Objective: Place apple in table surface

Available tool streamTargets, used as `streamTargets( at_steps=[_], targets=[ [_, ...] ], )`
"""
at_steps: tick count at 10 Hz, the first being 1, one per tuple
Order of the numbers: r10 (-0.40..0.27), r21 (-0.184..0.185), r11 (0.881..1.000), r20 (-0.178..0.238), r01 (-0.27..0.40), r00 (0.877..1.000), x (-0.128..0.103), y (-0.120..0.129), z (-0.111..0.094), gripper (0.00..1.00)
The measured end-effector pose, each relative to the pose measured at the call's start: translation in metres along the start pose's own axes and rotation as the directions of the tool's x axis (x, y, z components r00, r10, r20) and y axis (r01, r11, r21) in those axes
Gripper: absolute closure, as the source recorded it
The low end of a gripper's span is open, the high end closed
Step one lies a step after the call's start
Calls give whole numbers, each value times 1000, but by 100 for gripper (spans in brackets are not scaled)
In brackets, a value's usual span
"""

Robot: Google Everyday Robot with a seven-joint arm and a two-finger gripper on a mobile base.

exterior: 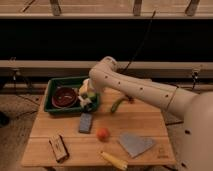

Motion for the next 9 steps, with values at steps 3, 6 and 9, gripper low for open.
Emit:
streamTargets(
  at_steps=[3,6,9],
  targets=[
    [-1,0,1000,-2,1,1000,1,0,-1,20],
    [-1,0,1000,-1,1,1000,0,0,-1,20],
    [-17,-28,999,35,18,999,-2,5,3,20]
  ],
)
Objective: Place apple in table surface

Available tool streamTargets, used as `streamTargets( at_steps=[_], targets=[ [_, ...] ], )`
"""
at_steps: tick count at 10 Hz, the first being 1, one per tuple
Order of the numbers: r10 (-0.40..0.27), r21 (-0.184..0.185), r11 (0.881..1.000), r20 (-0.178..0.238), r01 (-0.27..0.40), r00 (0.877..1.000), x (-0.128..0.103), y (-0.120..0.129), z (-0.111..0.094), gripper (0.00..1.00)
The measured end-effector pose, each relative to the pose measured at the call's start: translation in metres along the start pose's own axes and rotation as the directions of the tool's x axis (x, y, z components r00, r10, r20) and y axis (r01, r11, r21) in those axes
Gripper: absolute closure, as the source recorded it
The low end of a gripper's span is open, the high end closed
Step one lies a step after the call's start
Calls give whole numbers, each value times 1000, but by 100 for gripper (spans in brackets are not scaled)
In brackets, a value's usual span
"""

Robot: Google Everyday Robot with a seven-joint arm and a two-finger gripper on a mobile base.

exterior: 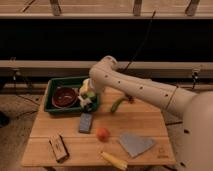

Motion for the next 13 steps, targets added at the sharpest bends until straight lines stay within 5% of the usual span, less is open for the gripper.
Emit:
streamTargets(
  at_steps=[8,13],
  targets=[
    [-16,-61,998,117,24,993,-114,44,-15,20],
    [-24,-105,993,206,47,978,-160,52,19,20]
  ],
)
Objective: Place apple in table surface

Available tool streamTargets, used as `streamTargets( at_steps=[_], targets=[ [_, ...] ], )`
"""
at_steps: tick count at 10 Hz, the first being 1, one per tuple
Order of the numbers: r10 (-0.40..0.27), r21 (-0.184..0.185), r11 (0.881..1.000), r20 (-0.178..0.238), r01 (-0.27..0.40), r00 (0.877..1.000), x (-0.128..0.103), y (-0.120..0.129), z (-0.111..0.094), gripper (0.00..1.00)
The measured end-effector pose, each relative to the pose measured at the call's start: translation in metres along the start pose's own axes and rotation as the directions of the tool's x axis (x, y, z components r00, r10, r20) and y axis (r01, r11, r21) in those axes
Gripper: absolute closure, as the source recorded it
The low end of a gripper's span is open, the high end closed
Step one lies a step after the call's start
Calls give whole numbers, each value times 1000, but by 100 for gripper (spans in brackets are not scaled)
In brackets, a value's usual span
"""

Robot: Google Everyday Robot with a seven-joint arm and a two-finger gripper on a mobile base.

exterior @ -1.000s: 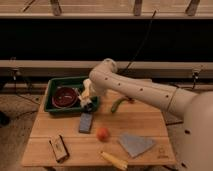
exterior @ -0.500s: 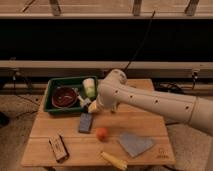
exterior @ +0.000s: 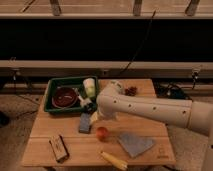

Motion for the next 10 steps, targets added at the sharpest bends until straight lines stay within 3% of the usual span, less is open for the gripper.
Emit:
streamTargets(
  at_steps=[3,10],
  targets=[
    [4,-16,1000,53,-4,999,-8,3,19,20],
    [6,-21,1000,148,-3,989,-24,1,43,20]
  ],
)
